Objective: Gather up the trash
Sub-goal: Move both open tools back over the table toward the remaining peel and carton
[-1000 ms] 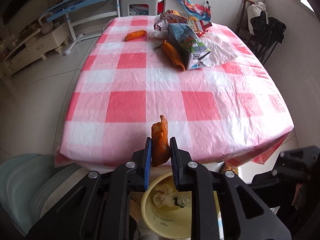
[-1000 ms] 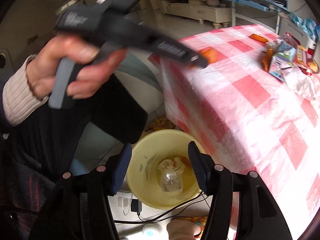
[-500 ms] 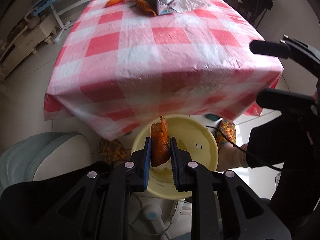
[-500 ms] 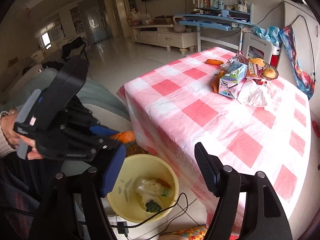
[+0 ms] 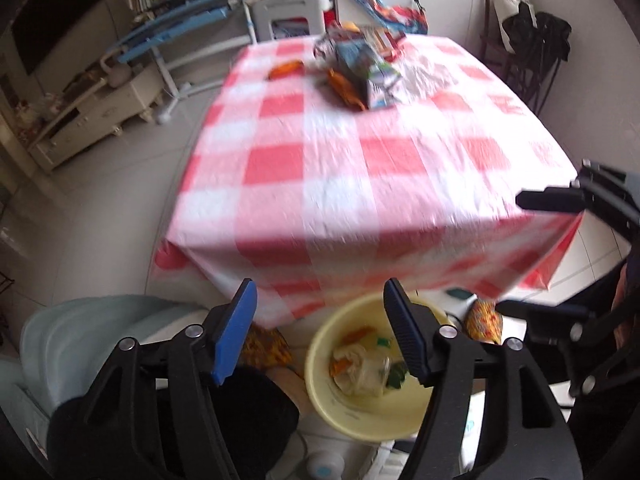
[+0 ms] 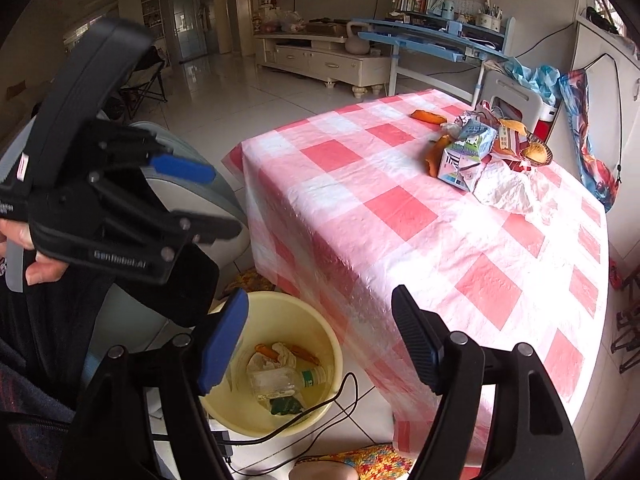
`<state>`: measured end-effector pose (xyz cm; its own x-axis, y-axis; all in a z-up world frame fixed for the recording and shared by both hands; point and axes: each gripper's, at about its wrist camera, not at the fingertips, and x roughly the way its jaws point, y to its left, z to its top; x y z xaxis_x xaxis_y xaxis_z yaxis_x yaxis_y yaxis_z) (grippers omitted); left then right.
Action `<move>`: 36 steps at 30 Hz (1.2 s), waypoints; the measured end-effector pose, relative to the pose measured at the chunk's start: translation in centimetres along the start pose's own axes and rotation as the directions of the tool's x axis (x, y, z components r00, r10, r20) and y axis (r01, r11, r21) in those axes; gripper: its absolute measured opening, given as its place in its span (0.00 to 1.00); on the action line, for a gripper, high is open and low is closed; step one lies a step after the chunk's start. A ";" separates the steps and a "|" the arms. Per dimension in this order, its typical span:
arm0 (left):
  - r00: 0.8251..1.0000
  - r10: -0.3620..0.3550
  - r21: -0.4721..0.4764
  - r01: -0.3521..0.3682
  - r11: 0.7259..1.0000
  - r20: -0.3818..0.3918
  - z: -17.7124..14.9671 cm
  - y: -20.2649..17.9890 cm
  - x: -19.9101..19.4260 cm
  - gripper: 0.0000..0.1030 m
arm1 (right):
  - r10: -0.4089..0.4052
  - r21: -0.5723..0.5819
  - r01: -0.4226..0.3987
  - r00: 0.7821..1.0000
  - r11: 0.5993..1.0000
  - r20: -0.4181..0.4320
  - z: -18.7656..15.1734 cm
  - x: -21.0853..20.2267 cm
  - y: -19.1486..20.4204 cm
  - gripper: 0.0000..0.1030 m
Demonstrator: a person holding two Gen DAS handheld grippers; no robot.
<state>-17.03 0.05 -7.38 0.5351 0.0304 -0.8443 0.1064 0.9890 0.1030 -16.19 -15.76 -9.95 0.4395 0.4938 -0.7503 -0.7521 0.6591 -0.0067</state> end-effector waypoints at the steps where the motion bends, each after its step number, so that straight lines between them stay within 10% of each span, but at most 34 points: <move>1: 1.000 0.006 -0.002 -0.006 1.000 0.012 0.4 0.2 0.0 0.64 | -0.004 -0.001 0.004 1.000 1.000 0.006 0.1 0.0 0.0 0.69; 17: 0.986 0.060 -0.093 -0.046 0.995 0.153 9.6 2.2 3.0 0.78 | -0.085 0.046 0.081 0.993 0.996 0.082 1.7 0.4 -1.6 0.69; 36: 0.995 0.012 -0.202 0.009 0.979 0.099 9.4 3.0 6.0 0.78 | -0.097 0.034 0.095 0.994 0.995 0.060 2.1 1.9 -1.7 0.70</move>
<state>-5.64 1.81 -7.17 0.6166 0.0274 -0.7868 -0.0609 0.9981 -0.0129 -13.07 -14.73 -9.95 0.5388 0.4611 -0.7050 -0.6901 0.7216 -0.0554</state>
